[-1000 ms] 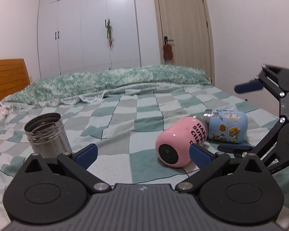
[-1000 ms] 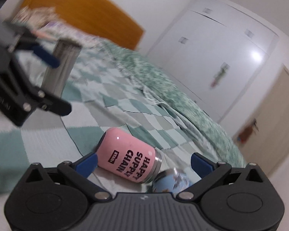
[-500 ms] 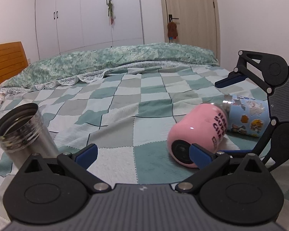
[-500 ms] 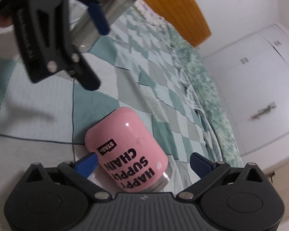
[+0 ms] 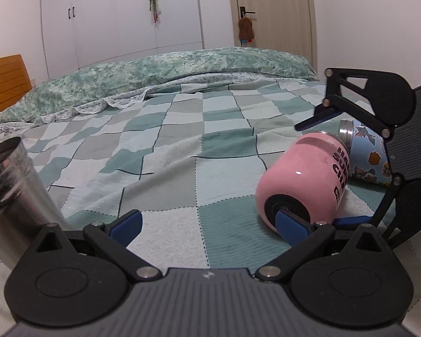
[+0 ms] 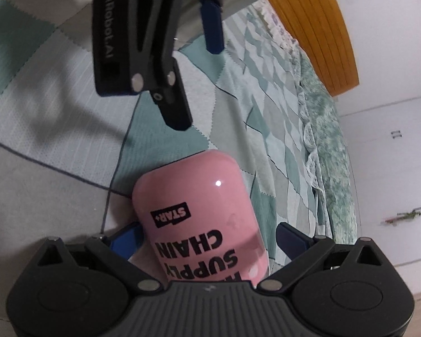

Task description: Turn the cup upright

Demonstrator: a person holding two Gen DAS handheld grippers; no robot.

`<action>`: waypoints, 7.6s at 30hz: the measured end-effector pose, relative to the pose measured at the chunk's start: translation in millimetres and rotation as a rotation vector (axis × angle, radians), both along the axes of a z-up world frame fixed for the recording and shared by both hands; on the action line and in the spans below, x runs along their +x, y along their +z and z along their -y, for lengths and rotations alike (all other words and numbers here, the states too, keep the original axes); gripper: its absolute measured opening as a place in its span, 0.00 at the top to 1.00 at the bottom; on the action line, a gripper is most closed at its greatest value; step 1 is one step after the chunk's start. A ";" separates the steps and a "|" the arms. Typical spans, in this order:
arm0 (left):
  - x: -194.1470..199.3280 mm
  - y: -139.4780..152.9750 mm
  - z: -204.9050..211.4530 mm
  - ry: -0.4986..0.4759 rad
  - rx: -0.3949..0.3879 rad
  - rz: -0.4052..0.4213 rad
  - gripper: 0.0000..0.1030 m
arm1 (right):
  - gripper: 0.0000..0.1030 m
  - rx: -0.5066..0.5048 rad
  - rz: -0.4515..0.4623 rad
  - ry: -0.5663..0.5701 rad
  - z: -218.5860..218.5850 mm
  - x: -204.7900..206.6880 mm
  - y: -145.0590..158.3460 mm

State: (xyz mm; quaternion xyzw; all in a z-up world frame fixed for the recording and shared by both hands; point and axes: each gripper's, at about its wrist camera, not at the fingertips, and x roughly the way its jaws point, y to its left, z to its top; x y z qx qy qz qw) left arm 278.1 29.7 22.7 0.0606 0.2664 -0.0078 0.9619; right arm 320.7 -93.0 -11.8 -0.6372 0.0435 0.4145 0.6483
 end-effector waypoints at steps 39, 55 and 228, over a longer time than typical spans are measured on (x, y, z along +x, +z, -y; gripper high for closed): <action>-129.9 62.7 14.9 -0.082 -0.010 0.129 0.00 | 0.16 -0.055 0.080 -0.058 4.8 -142.6 41.0; -208.4 47.3 -33.8 -0.023 -0.042 0.128 0.00 | 0.16 -0.060 -0.191 -0.354 -50.8 -180.0 31.1; -280.4 -21.9 -1.5 0.067 -0.094 0.416 0.00 | 0.00 1.281 -0.197 -0.755 143.6 -298.2 6.6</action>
